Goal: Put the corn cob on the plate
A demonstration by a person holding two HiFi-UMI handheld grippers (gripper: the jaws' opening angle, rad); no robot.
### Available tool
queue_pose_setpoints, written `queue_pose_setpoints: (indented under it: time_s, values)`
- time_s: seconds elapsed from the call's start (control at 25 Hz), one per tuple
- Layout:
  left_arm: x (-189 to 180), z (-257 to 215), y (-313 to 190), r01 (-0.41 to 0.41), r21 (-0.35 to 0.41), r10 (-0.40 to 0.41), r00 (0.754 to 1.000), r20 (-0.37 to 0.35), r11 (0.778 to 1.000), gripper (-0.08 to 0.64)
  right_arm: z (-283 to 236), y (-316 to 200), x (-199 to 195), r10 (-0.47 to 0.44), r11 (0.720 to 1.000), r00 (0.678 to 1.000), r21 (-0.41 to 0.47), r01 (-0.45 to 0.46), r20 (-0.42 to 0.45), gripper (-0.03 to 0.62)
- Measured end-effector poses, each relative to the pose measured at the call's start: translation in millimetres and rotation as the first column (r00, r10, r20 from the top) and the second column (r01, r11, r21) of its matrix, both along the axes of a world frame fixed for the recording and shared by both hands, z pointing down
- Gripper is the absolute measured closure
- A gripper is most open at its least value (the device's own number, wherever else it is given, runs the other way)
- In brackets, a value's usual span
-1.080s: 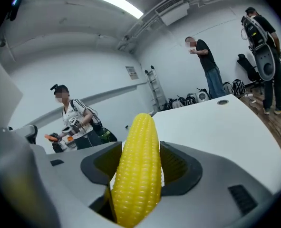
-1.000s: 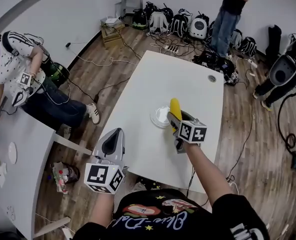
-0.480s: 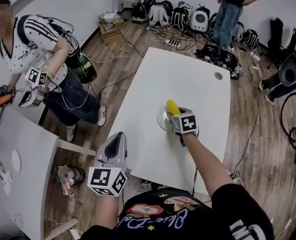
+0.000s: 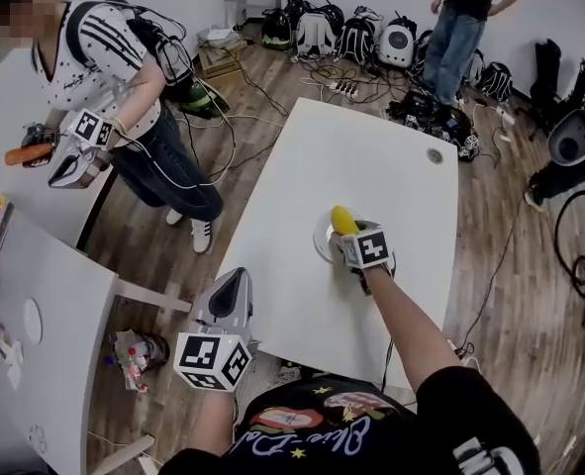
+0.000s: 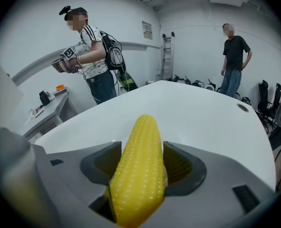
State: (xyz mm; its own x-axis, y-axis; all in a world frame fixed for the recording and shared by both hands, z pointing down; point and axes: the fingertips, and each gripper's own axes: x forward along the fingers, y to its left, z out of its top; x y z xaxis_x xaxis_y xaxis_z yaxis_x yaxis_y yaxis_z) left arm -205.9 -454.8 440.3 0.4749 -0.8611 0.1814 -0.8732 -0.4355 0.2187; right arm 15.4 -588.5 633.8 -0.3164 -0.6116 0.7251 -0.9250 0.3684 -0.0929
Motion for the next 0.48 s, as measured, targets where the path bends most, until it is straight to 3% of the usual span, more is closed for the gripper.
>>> queue_pose_setpoints:
  time_s: [0.12, 0.24, 0.4, 0.44, 0.48]
  values:
    - [2, -1, 2, -0.013, 0.002, 0.013, 1.000, 0.004, 1.000, 0.567, -14, 4, 1, -0.022, 0.998, 0.999, 0.062, 0.020, 0.039, 0.330]
    - [2, -4, 0, -0.019, 0.013, 0.019, 1.000, 0.007, 1.000, 0.568, -54, 16, 3, -0.051, 0.978, 0.996, 0.205, 0.035, 0.071, 0.330]
    - [16, -18, -5, -0.057, 0.054, 0.057, 0.998, 0.003, 0.997, 0.568, -135, 59, 12, -0.097, 0.893, 0.975, 0.451, -0.003, 0.198, 0.332]
    - [23, -21, -6, -0.076, 0.063, 0.076, 0.997, 0.004, 0.995, 0.568, -152, 74, 19, -0.088, 0.872, 0.971, 0.489, -0.033, 0.222, 0.364]
    - [29, -24, -7, -0.098, 0.070, 0.098, 0.995, 0.007, 0.993, 0.568, -166, 90, 24, -0.078, 0.856, 0.964, 0.513, -0.066, 0.254, 0.499]
